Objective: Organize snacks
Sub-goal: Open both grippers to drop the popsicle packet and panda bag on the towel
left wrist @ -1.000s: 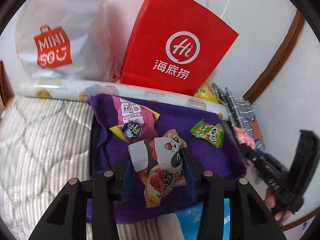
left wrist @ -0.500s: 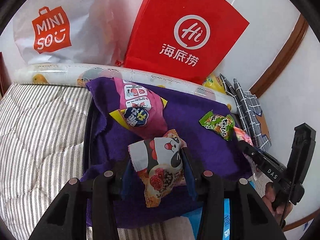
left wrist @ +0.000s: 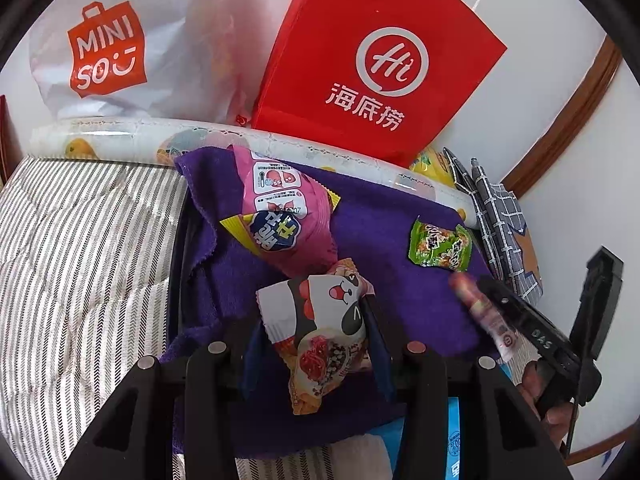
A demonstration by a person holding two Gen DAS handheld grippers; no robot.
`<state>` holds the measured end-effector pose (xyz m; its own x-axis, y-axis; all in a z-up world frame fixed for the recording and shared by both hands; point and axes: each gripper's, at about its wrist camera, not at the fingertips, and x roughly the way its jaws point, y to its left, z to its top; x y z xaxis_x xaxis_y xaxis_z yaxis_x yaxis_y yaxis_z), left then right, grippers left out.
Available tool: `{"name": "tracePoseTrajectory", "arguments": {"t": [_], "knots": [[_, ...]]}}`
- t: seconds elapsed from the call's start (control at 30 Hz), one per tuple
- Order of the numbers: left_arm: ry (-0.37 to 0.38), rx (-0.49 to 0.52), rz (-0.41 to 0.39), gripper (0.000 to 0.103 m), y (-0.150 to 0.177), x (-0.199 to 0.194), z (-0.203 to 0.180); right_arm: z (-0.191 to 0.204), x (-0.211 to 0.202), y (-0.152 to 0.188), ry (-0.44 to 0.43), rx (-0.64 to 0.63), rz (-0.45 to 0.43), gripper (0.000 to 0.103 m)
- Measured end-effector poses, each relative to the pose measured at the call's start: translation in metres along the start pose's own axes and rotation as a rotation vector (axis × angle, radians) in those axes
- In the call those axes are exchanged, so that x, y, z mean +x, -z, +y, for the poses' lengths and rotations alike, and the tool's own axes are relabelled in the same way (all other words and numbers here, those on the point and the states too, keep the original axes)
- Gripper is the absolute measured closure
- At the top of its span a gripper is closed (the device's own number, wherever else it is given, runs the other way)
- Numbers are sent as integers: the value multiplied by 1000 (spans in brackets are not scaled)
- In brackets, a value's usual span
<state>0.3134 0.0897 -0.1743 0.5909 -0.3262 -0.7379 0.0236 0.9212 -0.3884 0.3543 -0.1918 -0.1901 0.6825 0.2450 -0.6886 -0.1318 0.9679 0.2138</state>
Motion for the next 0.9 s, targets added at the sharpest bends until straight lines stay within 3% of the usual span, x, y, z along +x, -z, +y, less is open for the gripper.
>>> {"name": "tracePoseTrajectory", "arguments": {"t": [0.2, 0.33, 0.4, 0.57, 0.9], "knots": [[-4, -17, 7, 60, -1, 2, 5, -2, -20, -4, -12, 19, -80, 37], [-8, -24, 28, 56, 0, 6, 5, -2, -21, -5, -23, 29, -52, 36], [-25, -29, 34, 43, -1, 7, 6, -1, -19, -5, -28, 27, -38, 36], [-33, -44, 5, 33, -2, 1, 8, 2, -22, -5, -31, 9, -61, 35], [-17, -65, -7, 32, -5, -5, 12, 8, -31, -4, -8, -37, -86, 35]]}}
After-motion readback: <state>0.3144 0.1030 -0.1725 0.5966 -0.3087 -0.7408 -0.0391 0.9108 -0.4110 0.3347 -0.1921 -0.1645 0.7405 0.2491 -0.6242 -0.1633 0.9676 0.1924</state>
